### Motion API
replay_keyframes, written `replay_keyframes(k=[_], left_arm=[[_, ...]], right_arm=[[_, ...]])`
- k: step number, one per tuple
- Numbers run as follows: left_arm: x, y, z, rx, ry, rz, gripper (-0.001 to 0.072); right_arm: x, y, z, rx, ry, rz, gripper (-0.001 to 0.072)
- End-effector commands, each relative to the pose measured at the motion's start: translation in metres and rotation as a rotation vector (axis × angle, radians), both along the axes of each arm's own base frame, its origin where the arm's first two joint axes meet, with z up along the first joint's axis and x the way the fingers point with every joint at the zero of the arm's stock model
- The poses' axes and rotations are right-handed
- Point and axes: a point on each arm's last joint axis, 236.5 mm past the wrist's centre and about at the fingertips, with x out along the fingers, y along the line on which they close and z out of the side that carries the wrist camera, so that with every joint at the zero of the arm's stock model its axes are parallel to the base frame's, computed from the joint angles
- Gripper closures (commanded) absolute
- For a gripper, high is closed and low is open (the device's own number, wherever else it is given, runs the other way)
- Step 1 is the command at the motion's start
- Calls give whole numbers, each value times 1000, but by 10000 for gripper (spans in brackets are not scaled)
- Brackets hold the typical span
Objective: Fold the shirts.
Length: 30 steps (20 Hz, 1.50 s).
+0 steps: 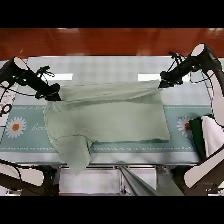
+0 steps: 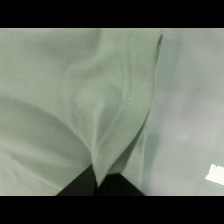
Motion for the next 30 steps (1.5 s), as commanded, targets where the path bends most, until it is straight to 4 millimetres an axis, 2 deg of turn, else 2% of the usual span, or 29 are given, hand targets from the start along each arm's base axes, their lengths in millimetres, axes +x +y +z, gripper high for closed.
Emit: replay_keyframes(k=[1,2,3,4,5,6,7,10,13,15,16,18,19,21,23,25,27,28,30], left_arm=[[-12,3,-7,9,38,-11,685],[-12,3,-7,8,39,-8,685],[-13,4,-6,7,45,-5,684],[-16,3,-6,7,63,3,648],[-20,4,-4,7,81,1,495],[-25,9,-3,25,102,-5,332],[-31,20,0,78,129,1,202],[-35,48,20,214,98,25,199],[-32,60,58,243,-55,94,199],[-49,71,75,246,-133,205,199],[-67,75,76,237,-137,246,200],[-119,77,56,180,-73,369,201],[-136,69,45,104,-50,456,201],[-154,45,32,-96,-56,622,201],[-174,35,20,-188,-26,717,200],[-211,37,0,-135,80,683,200],[-243,46,-15,-16,181,634,200],[-245,43,-17,-16,188,617,200],[-233,29,-14,-57,154,582,200]], right_arm=[[-12,0,-9,-1,64,13,689],[-14,0,-11,0,80,12,687],[-16,-2,-14,-12,99,-8,619],[-17,-7,-16,-34,116,-40,403],[-17,-9,-16,-45,124,-54,301],[-21,-9,-14,-41,141,-61,299],[-24,-13,-9,-41,151,-68,298],[-24,-33,22,-49,104,-116,299],[-28,-49,54,-105,25,-160,299],[-38,-62,60,-170,-51,-222,299],[-50,-66,56,-189,-85,-265,299],[-81,-69,40,-190,-138,-351,299],[-101,-63,31,-155,-157,-391,299],[-137,-47,18,-69,-196,-440,299],[-172,-32,10,3,-205,-466,299],[-199,-19,3,36,-195,-466,299],[-213,-9,1,56,-187,-459,299],[-215,-5,2,71,-187,-459,299],[-212,-1,5,96,-195,-460,299]])
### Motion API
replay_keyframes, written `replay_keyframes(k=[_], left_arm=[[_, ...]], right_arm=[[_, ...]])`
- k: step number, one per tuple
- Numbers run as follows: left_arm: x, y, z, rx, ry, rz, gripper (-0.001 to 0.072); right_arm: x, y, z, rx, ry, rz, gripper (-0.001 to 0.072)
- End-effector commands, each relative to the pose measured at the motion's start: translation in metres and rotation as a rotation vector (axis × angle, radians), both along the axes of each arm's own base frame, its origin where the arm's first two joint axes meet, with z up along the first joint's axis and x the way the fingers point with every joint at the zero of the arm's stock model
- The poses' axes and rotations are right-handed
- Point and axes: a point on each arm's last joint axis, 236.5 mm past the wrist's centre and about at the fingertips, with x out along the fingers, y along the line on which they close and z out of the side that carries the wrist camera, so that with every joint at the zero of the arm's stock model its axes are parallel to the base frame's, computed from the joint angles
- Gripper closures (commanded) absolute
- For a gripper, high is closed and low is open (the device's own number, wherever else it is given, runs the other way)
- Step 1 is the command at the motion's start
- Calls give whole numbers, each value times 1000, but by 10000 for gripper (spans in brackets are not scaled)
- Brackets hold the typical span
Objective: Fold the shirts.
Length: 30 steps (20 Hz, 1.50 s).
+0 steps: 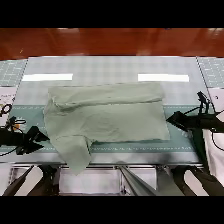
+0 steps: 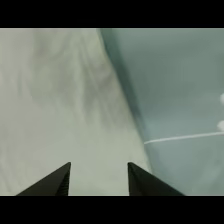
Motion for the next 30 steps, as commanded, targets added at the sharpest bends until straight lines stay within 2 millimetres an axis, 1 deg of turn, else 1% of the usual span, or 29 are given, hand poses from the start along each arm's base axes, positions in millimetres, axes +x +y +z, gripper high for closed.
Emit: replay_keyframes(k=[1,3,6,12,16,17,18,19,20,22,23,24,26,28,30], left_arm=[[-2,-19,-4,-33,-12,-52,200],[3,-28,-5,-45,-30,-72,200],[-4,-44,-12,-87,-10,-82,200],[-9,-62,-23,-117,45,-164,200],[12,-74,-30,-106,-13,-155,204],[17,-77,-30,-109,-27,-149,405],[19,-78,-30,-108,-36,-151,674],[18,-79,-30,-113,-37,-159,686],[15,-80,-29,-123,-32,-176,686],[12,-82,-27,-133,-31,-193,686],[13,-82,-27,-132,-33,-193,686],[13,-82,-26,-131,-34,-193,686],[13,-82,-27,-131,-35,-193,686],[13,-82,-26,-131,-35,-193,686],[14,-81,-27,-125,-40,-190,685]], right_arm=[[-4,14,2,55,-41,-8,299],[-1,17,5,75,-55,-16,299],[1,18,6,83,-62,-21,299],[2,18,7,85,-67,-26,299],[2,18,7,85,-67,-26,299],[2,18,7,83,-67,-24,299],[2,14,5,71,-64,-28,299],[-1,3,2,44,-53,-41,299],[-8,-11,-4,6,-22,-56,299],[-37,-46,-21,-89,114,-126,299],[-46,-53,-25,-106,153,-141,299],[-53,-54,-28,-98,178,-149,299],[-63,-49,-31,-71,215,-146,299],[-66,-42,-33,-42,224,-148,299],[-64,-28,-36,30,237,-122,299]])
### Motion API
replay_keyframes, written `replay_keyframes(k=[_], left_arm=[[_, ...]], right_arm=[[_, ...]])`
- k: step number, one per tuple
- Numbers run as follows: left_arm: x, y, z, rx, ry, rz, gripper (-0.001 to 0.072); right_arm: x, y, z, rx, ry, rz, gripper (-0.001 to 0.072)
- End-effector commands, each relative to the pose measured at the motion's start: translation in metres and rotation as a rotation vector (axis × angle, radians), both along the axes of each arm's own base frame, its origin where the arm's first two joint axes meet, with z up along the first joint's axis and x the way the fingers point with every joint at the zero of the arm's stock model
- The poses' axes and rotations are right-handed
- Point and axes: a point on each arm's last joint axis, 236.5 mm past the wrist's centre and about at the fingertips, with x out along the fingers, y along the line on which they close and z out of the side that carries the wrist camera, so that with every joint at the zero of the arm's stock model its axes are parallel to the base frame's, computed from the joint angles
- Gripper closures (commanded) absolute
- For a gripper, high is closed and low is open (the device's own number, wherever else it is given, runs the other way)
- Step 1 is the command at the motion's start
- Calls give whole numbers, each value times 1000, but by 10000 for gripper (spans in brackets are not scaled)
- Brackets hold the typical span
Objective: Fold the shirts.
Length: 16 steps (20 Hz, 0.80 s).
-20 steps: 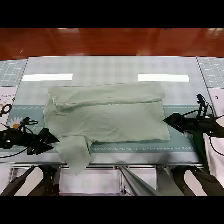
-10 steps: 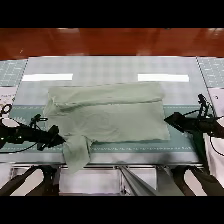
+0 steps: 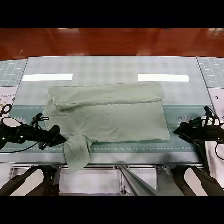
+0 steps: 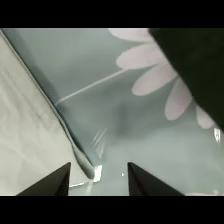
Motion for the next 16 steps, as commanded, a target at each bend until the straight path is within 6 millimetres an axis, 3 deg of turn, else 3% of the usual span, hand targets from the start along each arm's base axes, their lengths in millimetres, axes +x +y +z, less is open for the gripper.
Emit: replay_keyframes(k=[1,9,10,11,12,16], left_arm=[[1,0,0,1,-6,3,685],[5,2,-2,12,-17,10,685],[4,2,-2,12,-17,9,685],[5,2,-1,11,-21,4,685],[6,3,0,11,-28,-3,685],[31,14,14,32,-102,-8,685]], right_arm=[[-6,20,-6,112,41,23,299],[19,65,-27,290,38,61,324],[27,73,-24,303,19,81,422],[35,79,-18,311,-20,122,626],[41,83,-10,315,-51,163,688],[58,80,22,297,-103,257,689]])
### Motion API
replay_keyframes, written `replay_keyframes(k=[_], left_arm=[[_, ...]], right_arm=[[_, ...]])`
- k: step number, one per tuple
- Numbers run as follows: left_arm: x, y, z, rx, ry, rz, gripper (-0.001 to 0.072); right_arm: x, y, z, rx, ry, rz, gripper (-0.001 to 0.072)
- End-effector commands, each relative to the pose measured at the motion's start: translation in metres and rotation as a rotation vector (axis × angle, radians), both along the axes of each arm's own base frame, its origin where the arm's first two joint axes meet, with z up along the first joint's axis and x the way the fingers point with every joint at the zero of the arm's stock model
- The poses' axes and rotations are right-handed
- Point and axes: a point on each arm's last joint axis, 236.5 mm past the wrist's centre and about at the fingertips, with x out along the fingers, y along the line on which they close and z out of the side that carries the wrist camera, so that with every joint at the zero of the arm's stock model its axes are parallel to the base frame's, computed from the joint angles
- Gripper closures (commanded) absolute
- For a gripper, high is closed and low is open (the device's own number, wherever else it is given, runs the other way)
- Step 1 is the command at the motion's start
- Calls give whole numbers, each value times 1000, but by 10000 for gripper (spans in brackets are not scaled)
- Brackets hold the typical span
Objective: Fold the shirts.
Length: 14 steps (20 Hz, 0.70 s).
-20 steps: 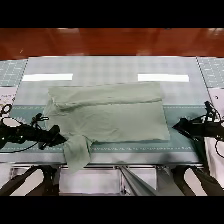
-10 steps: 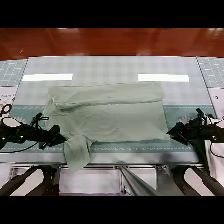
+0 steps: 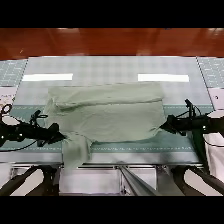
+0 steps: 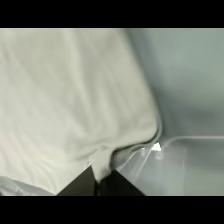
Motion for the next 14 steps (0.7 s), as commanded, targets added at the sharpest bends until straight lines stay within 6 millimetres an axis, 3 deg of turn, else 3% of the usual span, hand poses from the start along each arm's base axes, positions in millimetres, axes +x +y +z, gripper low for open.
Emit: replay_keyframes(k=[1,5,8,14], left_arm=[[24,8,17,8,-73,-11,685],[88,23,52,44,-269,36,685],[145,24,82,-12,-416,133,685],[207,31,81,-36,-441,132,685]], right_arm=[[20,4,29,12,-73,71,689],[73,-14,48,-35,-198,-37,689],[98,-17,50,-5,-208,-50,689],[158,-23,58,6,-265,-44,689]])
